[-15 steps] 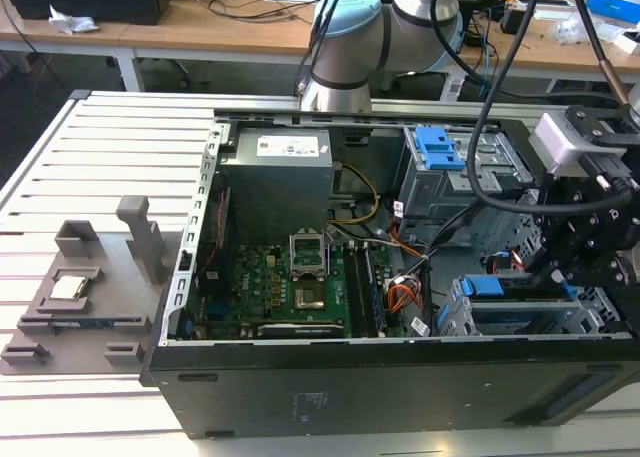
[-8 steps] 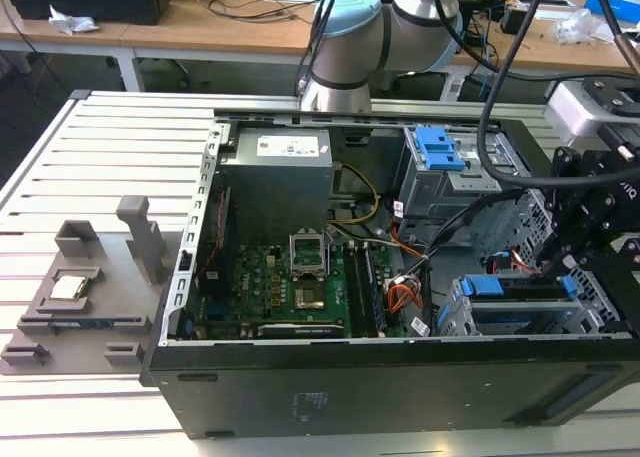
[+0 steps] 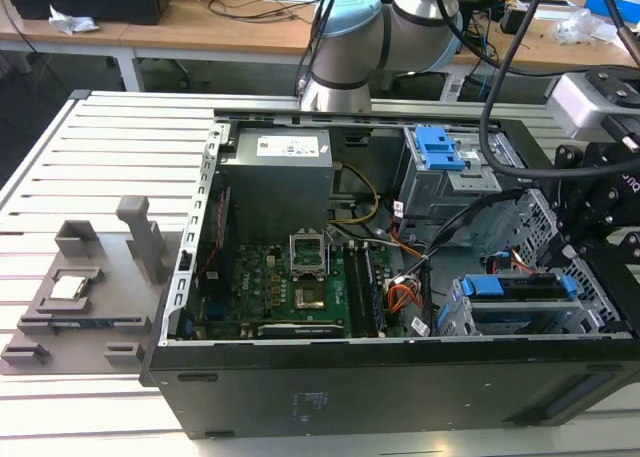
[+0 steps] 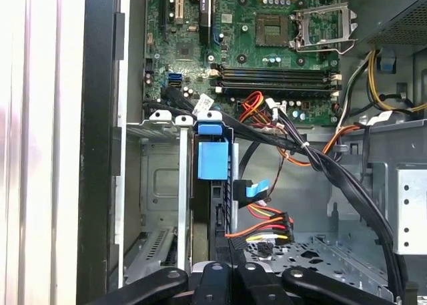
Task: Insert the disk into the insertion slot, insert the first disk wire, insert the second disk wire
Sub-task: 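Insert the first disk wire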
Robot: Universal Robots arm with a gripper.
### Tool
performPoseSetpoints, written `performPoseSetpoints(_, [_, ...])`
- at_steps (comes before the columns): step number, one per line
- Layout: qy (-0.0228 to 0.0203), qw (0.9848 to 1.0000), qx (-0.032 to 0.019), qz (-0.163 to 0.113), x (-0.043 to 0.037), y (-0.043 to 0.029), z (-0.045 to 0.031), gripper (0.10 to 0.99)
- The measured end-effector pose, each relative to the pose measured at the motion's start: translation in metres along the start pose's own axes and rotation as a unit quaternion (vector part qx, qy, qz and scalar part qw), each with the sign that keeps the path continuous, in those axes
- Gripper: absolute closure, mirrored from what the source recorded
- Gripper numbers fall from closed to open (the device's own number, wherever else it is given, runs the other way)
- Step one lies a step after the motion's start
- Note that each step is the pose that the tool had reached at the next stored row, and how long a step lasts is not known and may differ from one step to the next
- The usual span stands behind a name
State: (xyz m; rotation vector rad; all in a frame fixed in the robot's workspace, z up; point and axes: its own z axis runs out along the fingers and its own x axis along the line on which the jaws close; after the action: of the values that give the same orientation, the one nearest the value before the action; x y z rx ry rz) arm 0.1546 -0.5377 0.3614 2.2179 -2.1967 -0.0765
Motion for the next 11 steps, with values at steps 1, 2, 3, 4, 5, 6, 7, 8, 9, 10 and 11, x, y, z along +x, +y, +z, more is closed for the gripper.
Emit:
performPoseSetpoints(1, [0.0002,1.0000,0.0000,0.000,0.0000,0.0001,-0.0011,0.980])
performPoseSetpoints(2, [0.0001,1.0000,0.0000,0.000,0.0000,0.0001,-0.0016,0.980])
performPoseSetpoints(3, [0.0000,1.0000,0.0000,0.000,-0.0001,0.0001,-0.0019,0.980])
performPoseSetpoints(4, [-0.0001,1.0000,0.0000,0.000,-0.0001,0.0001,-0.0019,0.980])
performPoseSetpoints(5, [0.0001,1.0000,0.0000,0.000,-0.0001,0.0001,-0.0021,0.980])
performPoseSetpoints(6, [0.0001,1.0000,0.0000,0.000,-0.0001,0.0001,-0.0022,0.980])
performPoseSetpoints(7, [0.0001,1.0000,0.0000,0.000,-0.0001,0.0001,-0.0022,0.980])
performPoseSetpoints(8, [0.0001,1.0000,0.0000,0.000,-0.0001,0.0001,-0.0023,0.980])
performPoseSetpoints(9, [0.0001,1.0000,0.0000,0.000,-0.0001,0.0001,-0.0023,0.980])
performPoseSetpoints(10, [0.0001,1.0000,0.0000,0.000,-0.0001,0.0001,-0.0024,0.980])
performPoseSetpoints(11, [0.0001,1.0000,0.0000,0.000,-0.0001,0.0001,-0.0024,0.980])
